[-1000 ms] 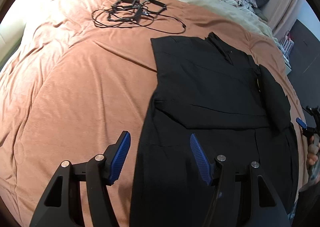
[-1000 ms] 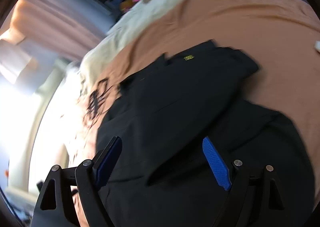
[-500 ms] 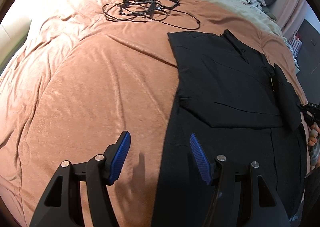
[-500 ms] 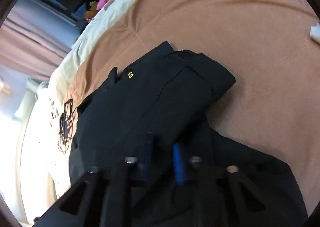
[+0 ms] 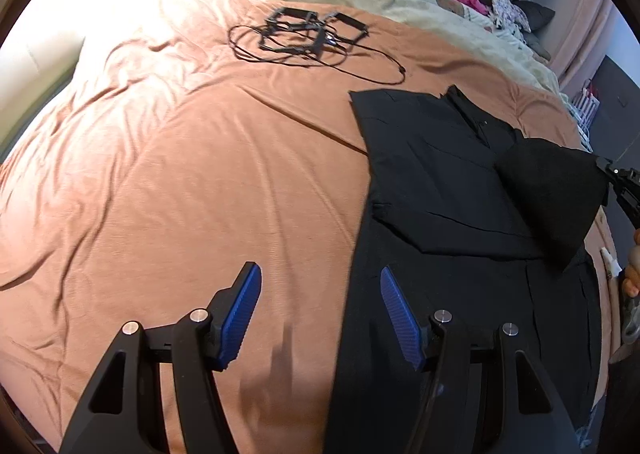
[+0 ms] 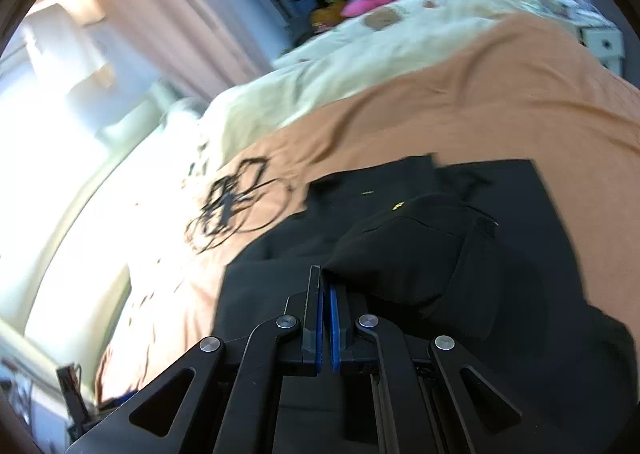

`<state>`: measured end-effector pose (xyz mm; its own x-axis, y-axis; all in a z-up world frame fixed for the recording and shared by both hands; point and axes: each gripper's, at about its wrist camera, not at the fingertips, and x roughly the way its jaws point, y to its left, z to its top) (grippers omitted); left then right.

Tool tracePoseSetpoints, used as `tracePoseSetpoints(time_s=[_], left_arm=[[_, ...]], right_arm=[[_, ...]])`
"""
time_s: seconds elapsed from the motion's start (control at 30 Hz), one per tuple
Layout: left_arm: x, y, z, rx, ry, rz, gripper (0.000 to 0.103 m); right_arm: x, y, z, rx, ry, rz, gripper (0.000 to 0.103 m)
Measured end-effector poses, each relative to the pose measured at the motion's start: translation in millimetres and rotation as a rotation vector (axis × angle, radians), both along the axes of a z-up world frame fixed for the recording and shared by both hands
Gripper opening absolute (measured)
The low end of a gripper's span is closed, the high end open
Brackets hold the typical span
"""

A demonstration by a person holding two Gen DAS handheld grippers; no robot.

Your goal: Fold large clothes

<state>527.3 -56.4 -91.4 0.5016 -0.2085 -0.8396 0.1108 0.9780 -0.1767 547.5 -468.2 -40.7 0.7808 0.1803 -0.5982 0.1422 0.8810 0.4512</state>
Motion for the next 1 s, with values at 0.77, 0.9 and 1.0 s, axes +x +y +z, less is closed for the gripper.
tracePoseSetpoints(time_s=[0.77, 0.9, 1.0], left_arm=[[-17, 22, 20, 0.008, -0.020, 0.019, 0.063], [-14, -17, 21, 0.016, -0.023, -0.050, 0.063], [-9, -51, 20, 0.022, -0.020, -0.103, 0.063]], right_arm=[[-53, 139, -106, 0.328, 0.170, 0.162, 0.088], [-89, 105, -109, 0.375, 0.104, 0.054, 0.088], [-102, 82, -121, 0.337, 0.122, -0.017, 0.087]])
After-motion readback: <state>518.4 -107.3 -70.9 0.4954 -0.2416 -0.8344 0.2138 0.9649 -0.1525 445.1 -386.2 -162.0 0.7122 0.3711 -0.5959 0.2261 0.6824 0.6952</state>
